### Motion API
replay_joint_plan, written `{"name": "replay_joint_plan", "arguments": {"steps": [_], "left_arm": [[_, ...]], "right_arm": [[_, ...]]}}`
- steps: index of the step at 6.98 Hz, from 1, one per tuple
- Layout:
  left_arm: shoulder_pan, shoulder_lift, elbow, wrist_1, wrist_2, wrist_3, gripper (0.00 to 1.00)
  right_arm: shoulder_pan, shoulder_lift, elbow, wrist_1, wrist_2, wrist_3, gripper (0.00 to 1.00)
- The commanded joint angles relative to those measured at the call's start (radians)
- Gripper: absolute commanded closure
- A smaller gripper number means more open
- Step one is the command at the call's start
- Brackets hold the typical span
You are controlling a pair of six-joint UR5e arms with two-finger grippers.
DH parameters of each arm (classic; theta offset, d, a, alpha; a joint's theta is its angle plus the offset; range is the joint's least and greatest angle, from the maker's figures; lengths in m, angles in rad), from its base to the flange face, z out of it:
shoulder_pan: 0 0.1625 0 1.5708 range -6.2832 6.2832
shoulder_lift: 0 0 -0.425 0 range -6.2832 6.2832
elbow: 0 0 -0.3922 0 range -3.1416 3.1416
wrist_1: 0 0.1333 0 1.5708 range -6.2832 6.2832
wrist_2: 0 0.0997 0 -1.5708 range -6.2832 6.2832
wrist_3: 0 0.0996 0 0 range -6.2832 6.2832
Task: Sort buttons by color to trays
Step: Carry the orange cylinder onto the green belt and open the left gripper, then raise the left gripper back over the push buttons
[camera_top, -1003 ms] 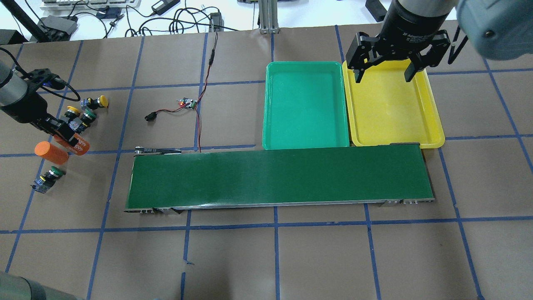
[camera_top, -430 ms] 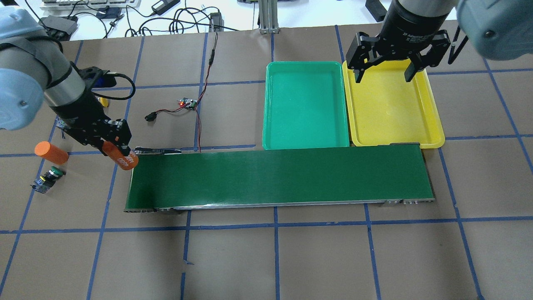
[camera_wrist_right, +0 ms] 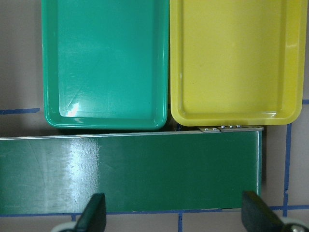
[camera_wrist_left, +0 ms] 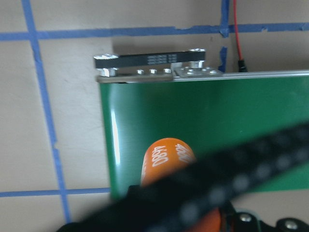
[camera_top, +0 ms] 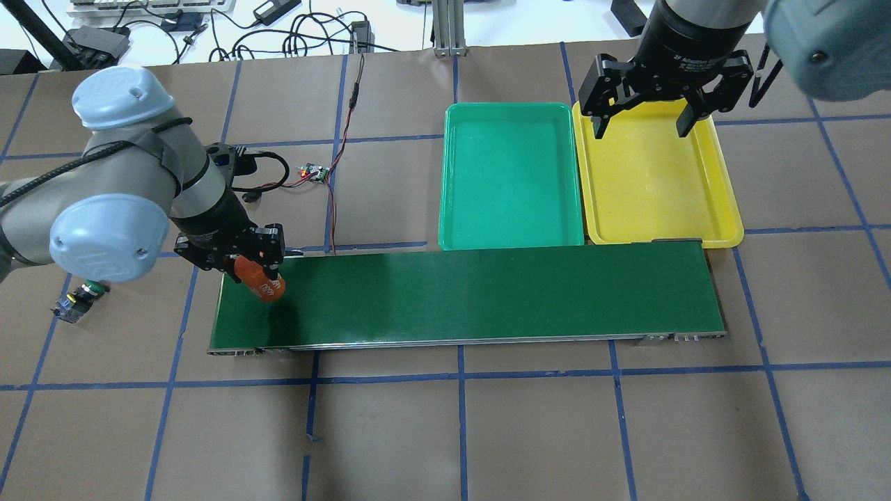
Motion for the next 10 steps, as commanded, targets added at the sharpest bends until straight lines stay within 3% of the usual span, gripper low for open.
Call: {"name": "replay_joint_plan", "arguments": {"steps": [1, 2, 3, 5, 6, 8, 10], "left_arm": [[-0.011, -0.018, -0.043, 0.069, 0.004, -0.014, 0.69], [-0.011, -0.027, -0.043, 0.069, 0.001, -0.017, 0.14], [-0.011, -0.027, -0.033, 0.083, -0.002, -0.020, 0.00], [-0.005, 0.000, -0.016, 0.087, -0.004, -0.014, 0.00], [0.013, -0.004, 0.043, 0.078, 0.002, -0.003, 0.00], [0.090, -0.106, 0.197, 0.069, 0.011, 0.070, 0.00], [0.211, -0.258, 0.356, 0.081, 0.010, 0.298, 0.00]], "right_arm": [[0.000, 0.000, 0.000, 0.000, 0.001, 0.000, 0.00], [0.000, 0.000, 0.000, 0.002, -0.001, -0.002, 0.00], [0.000, 0.000, 0.000, 0.000, -0.001, 0.000, 0.00], [0.000, 0.000, 0.000, 0.000, -0.001, 0.000, 0.00], [0.000, 0.000, 0.000, 0.000, -0.001, 0.000, 0.00], [0.000, 0.000, 0.000, 0.000, -0.001, -0.002, 0.00], [0.000, 0.000, 0.000, 0.002, -0.001, -0.002, 0.00]]}}
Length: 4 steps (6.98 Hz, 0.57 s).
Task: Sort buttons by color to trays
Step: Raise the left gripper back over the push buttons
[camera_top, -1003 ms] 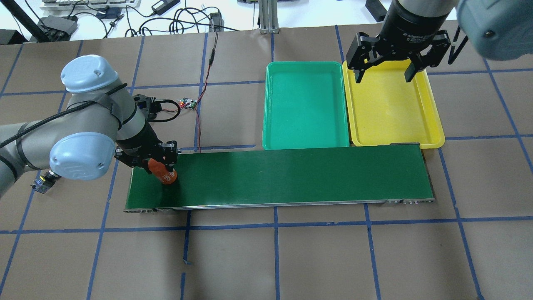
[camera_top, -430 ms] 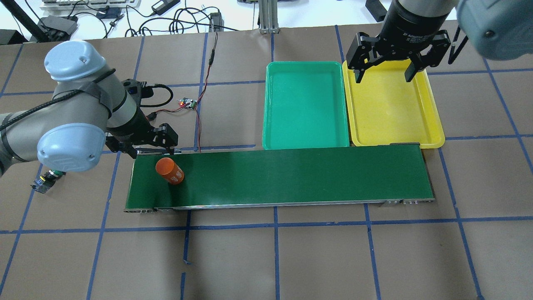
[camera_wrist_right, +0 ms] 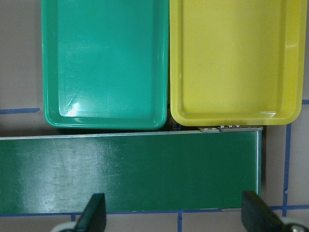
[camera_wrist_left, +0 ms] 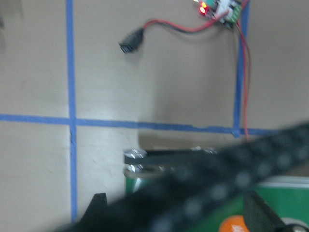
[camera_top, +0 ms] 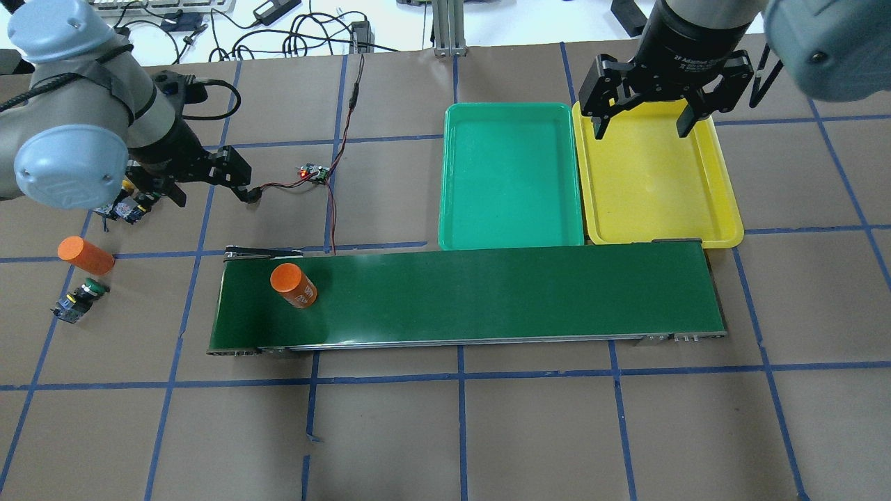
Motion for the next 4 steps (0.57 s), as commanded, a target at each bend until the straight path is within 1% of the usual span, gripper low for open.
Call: {"name": "replay_joint_plan", "arguments": {"steps": [1, 2, 3, 4], "left_arm": [[0.134, -0.183, 0.168, 0.005, -0.001, 0.197, 0.00], [0.182, -0.277, 0.240, 0.028, -0.002, 0.202, 0.00], [0.205, -0.367, 0.318, 0.087, -0.001, 0.208, 0.00], [0.207, -0.441, 0.399, 0.088, -0.001, 0.208, 0.00]], "right_arm": [[0.003, 0.000, 0.000, 0.001, 0.000, 0.000, 0.00], [0.000, 0.000, 0.000, 0.001, 0.000, 0.000, 0.00], [0.000, 0.000, 0.000, 0.001, 0.000, 0.000, 0.00], [0.000, 0.000, 0.000, 0.001, 0.000, 0.000, 0.00]]}}
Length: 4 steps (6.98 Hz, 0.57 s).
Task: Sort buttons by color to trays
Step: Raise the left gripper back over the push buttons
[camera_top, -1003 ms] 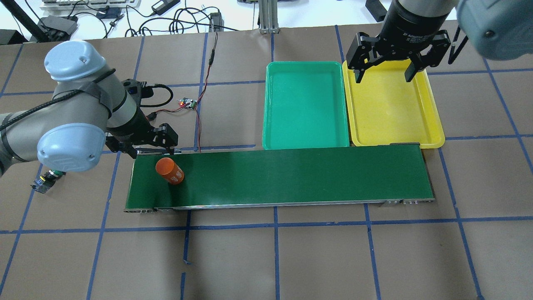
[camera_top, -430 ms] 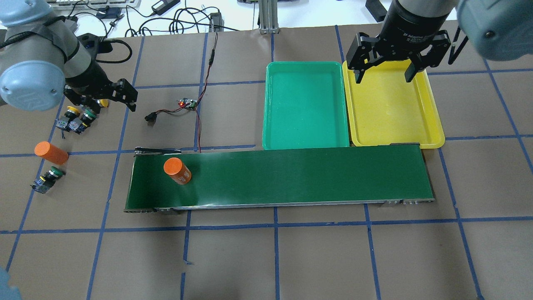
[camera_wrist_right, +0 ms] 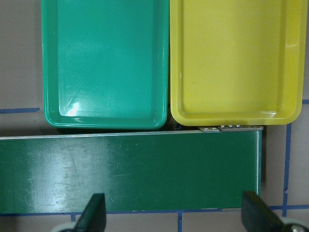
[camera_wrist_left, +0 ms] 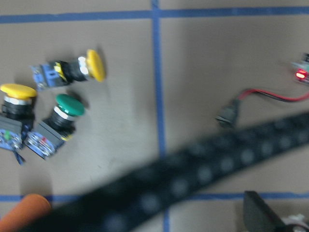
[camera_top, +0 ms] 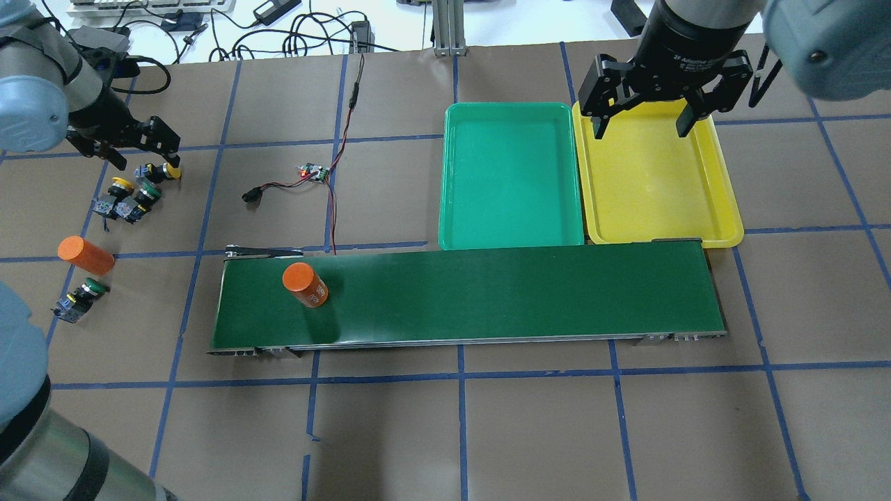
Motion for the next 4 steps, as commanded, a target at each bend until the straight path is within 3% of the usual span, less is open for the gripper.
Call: {"name": "replay_joint_plan", "arguments": {"steps": [1, 4], "left_arm": [[0.020, -0.163, 0.154, 0.022, -0.001, 0.005, 0.00], [0.029, -0.228, 0.201, 0.023, -0.001, 0.024, 0.00]], "right_arm": [[0.003, 0.000, 0.000, 0.000, 0.000, 0.000, 0.00], [0.000, 0.000, 0.000, 0.000, 0.000, 0.000, 0.00]]}}
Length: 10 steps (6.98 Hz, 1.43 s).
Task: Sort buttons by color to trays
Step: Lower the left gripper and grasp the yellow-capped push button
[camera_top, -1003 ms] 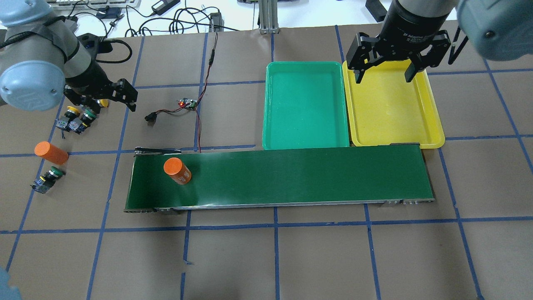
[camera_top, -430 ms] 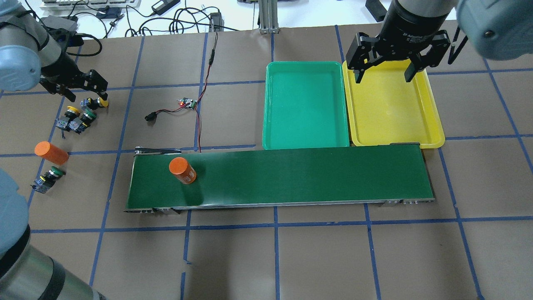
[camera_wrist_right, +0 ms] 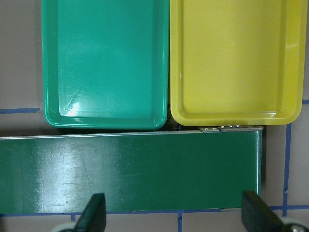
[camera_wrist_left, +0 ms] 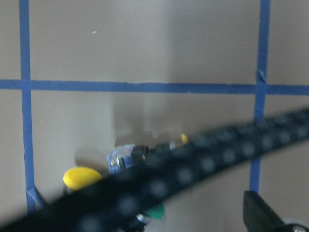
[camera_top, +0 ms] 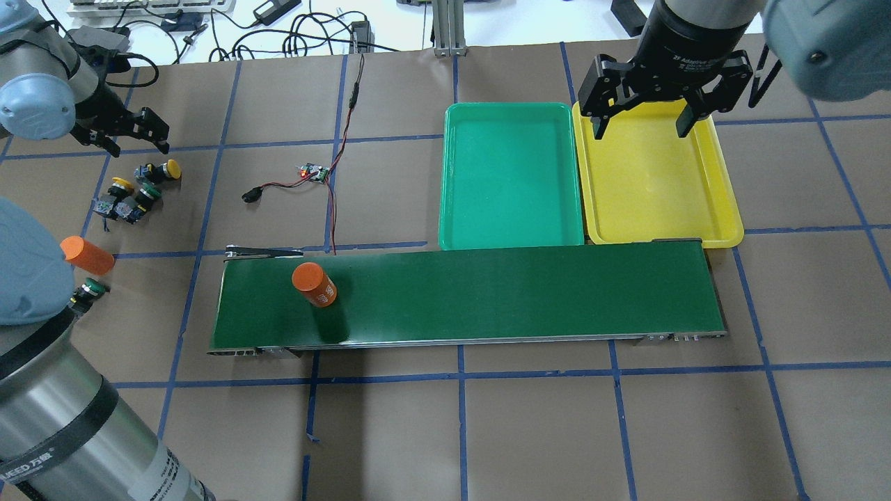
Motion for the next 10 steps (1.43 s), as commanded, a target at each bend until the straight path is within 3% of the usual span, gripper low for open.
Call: {"name": "replay_joint_plan", "arguments": {"steps": [1, 10], "left_arm": [[0.019, -0.029, 0.013, 0.000, -0.002, 0.014, 0.00], [0.019, -0.024, 0.016, 0.002, -0.005, -0.059, 0.00]], "right_arm": [[0.000, 0.000, 0.000, -0.001, 0.000, 0.000, 0.00], [0.000, 0.000, 0.000, 0.000, 0.000, 0.000, 0.00]]}}
